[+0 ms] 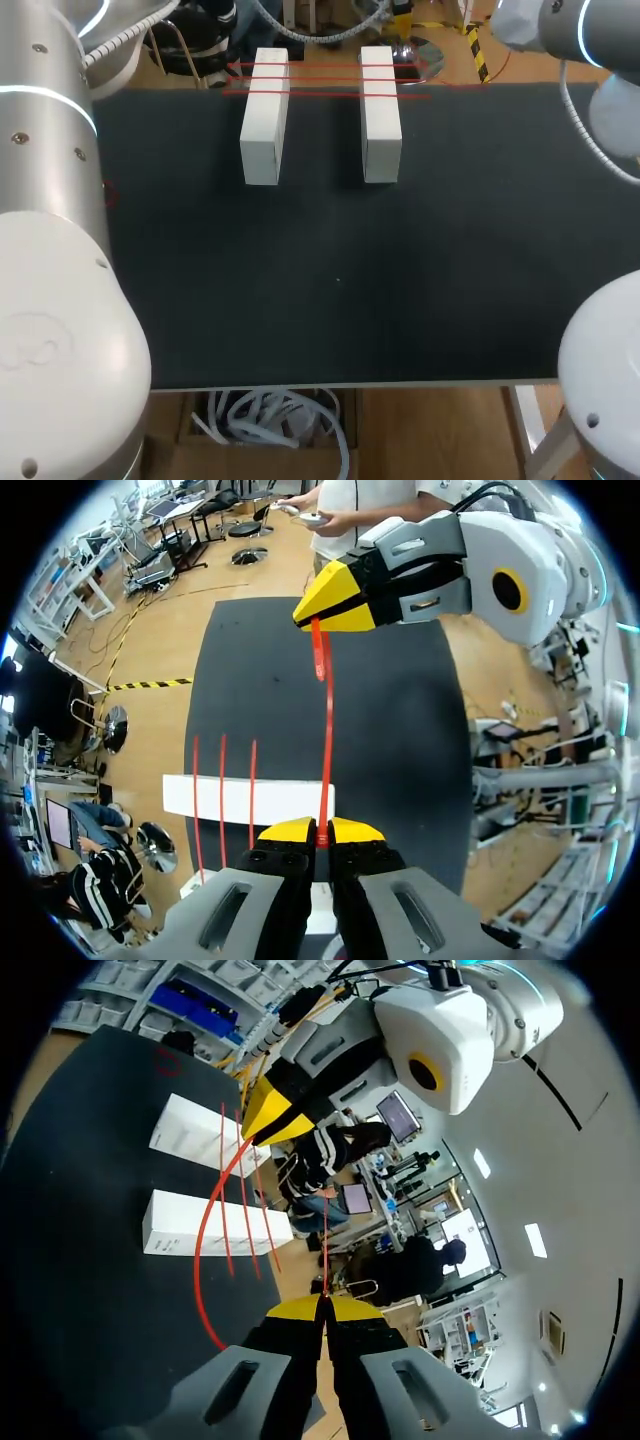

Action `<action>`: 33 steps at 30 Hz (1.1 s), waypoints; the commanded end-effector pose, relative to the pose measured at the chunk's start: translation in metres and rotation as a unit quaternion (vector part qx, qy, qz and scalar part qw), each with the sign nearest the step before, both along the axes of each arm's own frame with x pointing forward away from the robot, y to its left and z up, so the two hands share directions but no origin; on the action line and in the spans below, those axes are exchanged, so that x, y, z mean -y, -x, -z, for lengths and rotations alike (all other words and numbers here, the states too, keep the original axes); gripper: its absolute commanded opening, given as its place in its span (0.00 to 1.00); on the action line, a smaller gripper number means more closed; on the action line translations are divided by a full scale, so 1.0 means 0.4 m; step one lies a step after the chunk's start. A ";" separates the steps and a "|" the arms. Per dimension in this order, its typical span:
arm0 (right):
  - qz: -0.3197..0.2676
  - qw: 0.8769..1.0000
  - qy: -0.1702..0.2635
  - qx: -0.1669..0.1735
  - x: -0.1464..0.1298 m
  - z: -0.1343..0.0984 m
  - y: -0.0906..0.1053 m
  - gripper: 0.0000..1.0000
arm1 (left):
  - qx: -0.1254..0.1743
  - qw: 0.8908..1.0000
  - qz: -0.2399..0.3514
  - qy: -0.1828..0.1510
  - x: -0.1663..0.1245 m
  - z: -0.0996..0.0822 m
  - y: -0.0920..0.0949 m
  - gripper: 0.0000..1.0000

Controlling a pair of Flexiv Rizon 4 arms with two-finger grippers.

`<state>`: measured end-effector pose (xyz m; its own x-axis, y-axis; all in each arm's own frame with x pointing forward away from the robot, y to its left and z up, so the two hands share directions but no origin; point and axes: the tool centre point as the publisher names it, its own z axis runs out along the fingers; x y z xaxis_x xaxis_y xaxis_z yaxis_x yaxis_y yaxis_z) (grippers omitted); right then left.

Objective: Grab the tape and strap the tape.

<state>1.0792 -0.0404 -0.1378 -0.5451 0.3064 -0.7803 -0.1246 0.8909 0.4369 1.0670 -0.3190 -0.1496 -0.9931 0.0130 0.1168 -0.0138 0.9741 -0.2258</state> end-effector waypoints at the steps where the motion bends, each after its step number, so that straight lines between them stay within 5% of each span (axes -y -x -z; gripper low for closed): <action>1: 0.002 1.000 0.012 -0.003 -0.016 -0.006 0.001 0.00 | -0.002 1.000 0.000 -0.003 0.002 -0.004 -0.004 0.00; 33: -0.023 0.997 0.072 0.004 -0.094 0.017 0.000 0.00 | -0.002 1.000 0.000 -0.003 0.002 -0.004 -0.004 0.00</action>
<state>1.0803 -0.0092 -0.1444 -0.5531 0.1663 -0.8164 -0.1982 0.9255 0.3228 1.0673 -0.3193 -0.1495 -0.9930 0.0126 0.1170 -0.0142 0.9743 -0.2249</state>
